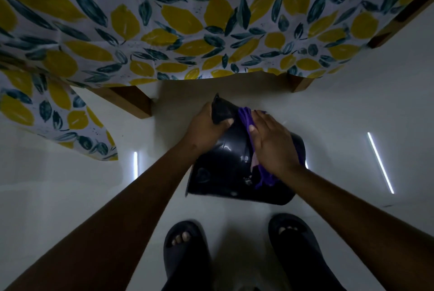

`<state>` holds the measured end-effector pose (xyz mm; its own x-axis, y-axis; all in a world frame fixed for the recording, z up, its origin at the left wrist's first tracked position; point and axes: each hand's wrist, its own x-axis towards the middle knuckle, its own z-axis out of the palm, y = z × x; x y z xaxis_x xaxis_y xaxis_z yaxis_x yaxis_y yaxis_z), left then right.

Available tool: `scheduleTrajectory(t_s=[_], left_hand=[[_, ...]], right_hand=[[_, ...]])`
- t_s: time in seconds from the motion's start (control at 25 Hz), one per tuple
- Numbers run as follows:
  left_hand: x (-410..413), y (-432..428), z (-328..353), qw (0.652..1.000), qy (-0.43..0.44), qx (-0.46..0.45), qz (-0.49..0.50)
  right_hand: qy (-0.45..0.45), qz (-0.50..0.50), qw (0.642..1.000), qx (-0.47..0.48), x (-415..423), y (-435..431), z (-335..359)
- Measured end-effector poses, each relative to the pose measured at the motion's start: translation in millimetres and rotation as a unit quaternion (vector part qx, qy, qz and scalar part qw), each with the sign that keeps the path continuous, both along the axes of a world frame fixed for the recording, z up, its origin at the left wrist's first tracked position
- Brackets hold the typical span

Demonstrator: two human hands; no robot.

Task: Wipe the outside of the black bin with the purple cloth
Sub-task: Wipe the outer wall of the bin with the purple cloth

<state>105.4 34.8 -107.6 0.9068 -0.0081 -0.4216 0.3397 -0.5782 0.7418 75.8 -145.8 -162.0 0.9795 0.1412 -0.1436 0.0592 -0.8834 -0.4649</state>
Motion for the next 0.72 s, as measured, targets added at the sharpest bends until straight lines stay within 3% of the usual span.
scheduleTrajectory(t_s=[0.12,0.28,0.36,0.48,0.6,0.72], left_hand=[[-37.1,7.4,0.8,0.998,-0.062,0.008,0.014],[-7.2,-1.0,-5.1,0.998,-0.038,0.024,0.044],[-0.2,-0.6,-8.4,0.999,-0.034,0.019,0.035],[-1.4,1.3,-9.1,0.999,-0.034,0.015,0.033],[4.4,-1.2,-7.0,0.998,-0.036,0.019,0.050],[5.7,-2.0,-10.7,0.998,-0.032,0.021,0.054]], right_hand=[[0.004,-0.042,0.999,0.009,-7.4,-6.4,-3.0],[-0.036,0.036,0.998,-0.048,-68.7,20.3,13.8],[-0.049,0.058,0.995,-0.057,-59.2,27.9,15.9],[-0.033,0.017,0.999,-0.038,-7.5,23.0,7.8],[-0.013,-0.033,0.999,-0.033,-11.6,5.2,-1.6],[-0.048,0.042,0.993,-0.095,-61.5,16.0,8.3]])
